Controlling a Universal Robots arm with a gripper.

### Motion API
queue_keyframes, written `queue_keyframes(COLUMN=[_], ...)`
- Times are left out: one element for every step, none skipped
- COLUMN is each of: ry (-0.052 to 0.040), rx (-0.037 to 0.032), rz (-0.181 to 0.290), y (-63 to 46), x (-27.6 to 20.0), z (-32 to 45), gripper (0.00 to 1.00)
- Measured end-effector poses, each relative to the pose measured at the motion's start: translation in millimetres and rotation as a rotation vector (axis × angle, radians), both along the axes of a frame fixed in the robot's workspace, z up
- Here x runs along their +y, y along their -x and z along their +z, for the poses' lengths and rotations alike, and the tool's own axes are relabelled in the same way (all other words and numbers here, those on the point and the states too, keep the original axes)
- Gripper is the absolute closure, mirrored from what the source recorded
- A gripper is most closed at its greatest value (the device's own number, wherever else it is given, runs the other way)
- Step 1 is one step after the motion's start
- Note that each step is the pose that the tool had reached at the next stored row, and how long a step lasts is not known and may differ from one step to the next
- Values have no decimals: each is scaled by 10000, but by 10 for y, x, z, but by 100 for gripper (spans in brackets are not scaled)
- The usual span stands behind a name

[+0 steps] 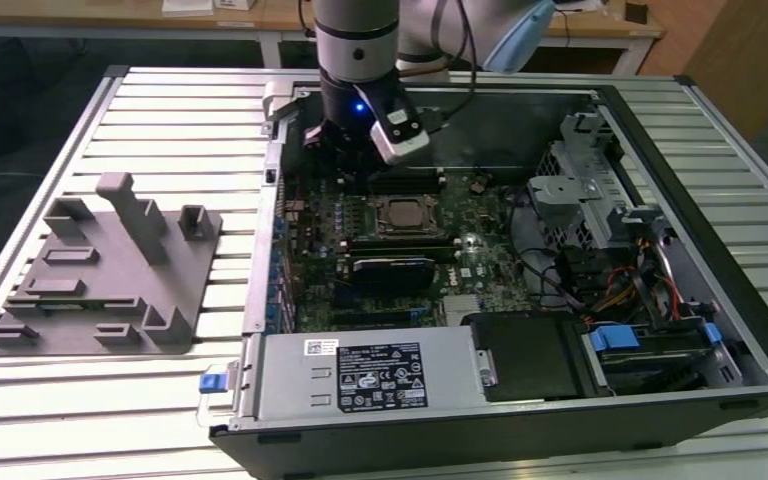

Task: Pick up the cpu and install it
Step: 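Install the first cpu locking lever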

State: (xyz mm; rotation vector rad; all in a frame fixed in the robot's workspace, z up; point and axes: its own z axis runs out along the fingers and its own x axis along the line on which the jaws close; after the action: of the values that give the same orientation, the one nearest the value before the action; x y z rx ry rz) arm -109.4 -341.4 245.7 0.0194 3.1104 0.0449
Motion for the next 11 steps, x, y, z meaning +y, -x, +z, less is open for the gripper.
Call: queue_keyframes(ry=[0, 0, 0, 1, 0, -2, -8, -9, -10, -10, -10], rx=[-4, -7, -8, -8, -9, -8, -8, -9, -9, -10, -13], rz=[0, 0, -1, 1, 1, -1, 0, 0, 0, 0, 0], y=[7, 11, 13, 14, 15, 17, 18, 18, 18, 18, 18], x=[0, 0, 0, 0, 0, -1, -1, 0, 0, 0, 0], z=[0, 0, 0, 1, 2, 5, 11, 20, 35, 51, 68], gripper=[89, 89, 89, 89, 89, 89, 89, 89, 89, 89, 89])
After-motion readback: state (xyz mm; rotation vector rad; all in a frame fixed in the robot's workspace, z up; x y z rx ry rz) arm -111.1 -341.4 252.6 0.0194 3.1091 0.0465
